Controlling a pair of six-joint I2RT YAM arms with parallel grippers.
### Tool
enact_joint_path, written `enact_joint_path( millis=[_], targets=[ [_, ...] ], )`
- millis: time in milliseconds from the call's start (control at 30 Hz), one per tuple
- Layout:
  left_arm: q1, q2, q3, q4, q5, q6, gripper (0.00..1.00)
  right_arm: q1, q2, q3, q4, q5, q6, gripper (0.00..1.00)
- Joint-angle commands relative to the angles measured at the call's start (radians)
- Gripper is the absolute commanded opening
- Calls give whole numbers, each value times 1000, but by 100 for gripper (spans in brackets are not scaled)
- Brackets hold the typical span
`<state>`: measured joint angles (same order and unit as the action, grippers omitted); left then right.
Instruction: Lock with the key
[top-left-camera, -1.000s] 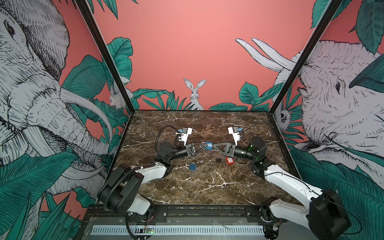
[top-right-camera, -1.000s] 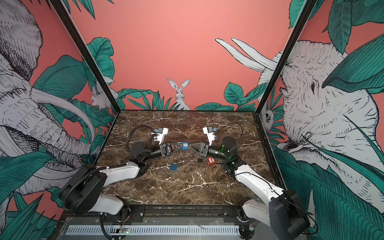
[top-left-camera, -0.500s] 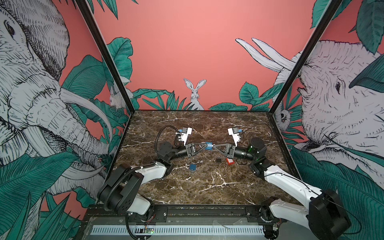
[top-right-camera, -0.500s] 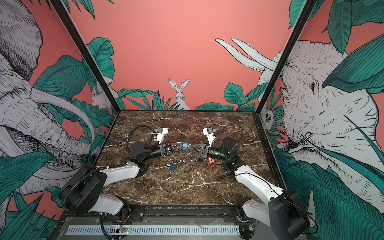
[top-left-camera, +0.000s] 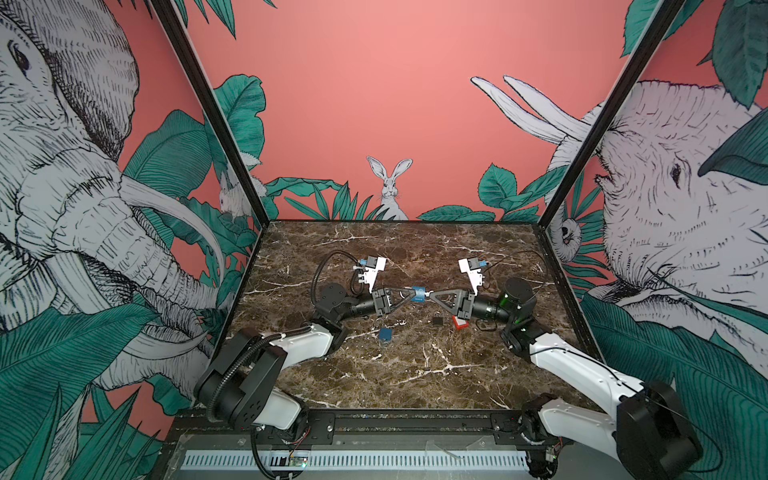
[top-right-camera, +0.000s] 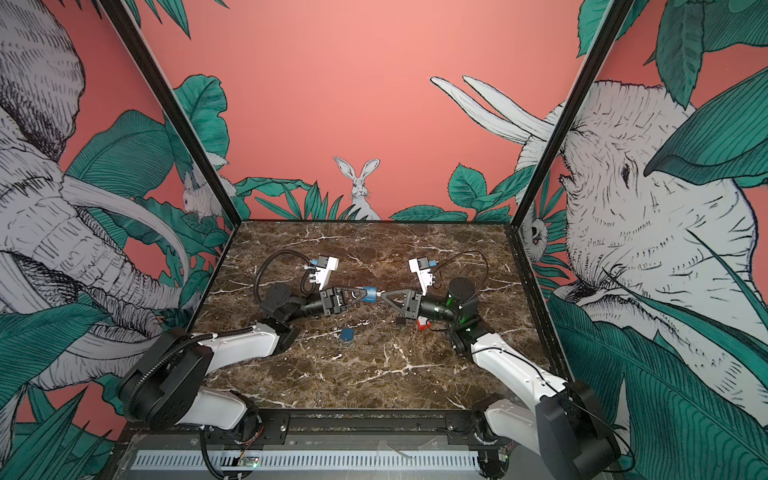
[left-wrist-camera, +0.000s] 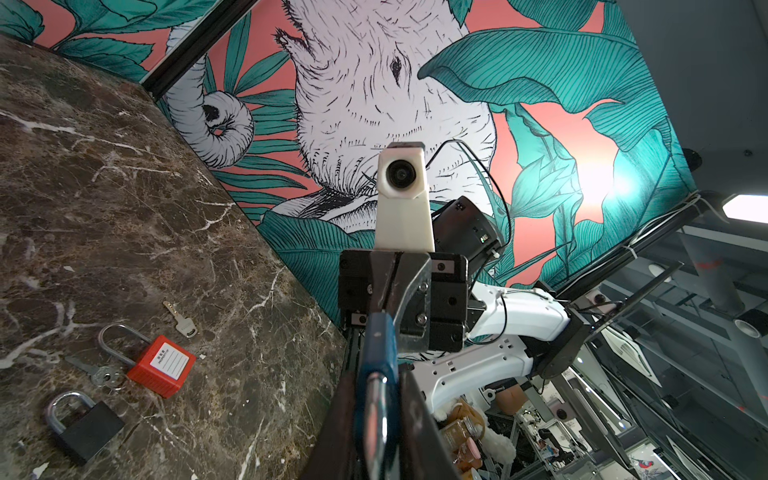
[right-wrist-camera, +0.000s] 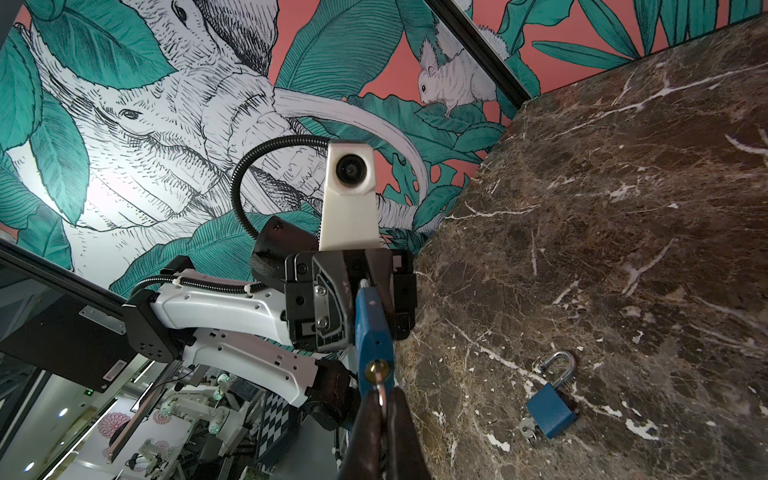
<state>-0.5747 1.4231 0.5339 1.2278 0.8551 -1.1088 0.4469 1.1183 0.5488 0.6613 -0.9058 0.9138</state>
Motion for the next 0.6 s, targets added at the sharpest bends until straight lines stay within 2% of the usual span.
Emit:
enact_joint_path(
  millis=[0,200,267,333,433,567],
  targets=[
    [15,-49,-4,21,4,29,0,-22,-29,-3,49,12,7,0],
    [19,-74,-11,-62,-19,73,0,-48,-58,-2,-17,22,-7,0],
    [18,-115,1,-250,-64,164,0,-51,-85,26,-155,69,-67,0],
    [16,-196,38,-598,-150,367,0,-52,-119,52,-314,162,-133,0],
    [11,-315,59,-873,-293,569,0,-49,-155,56,-413,302,-152,0],
    [12,-352,155,-1157,-316,727,0,-2,-145,39,-457,543,-56,0]
  ],
)
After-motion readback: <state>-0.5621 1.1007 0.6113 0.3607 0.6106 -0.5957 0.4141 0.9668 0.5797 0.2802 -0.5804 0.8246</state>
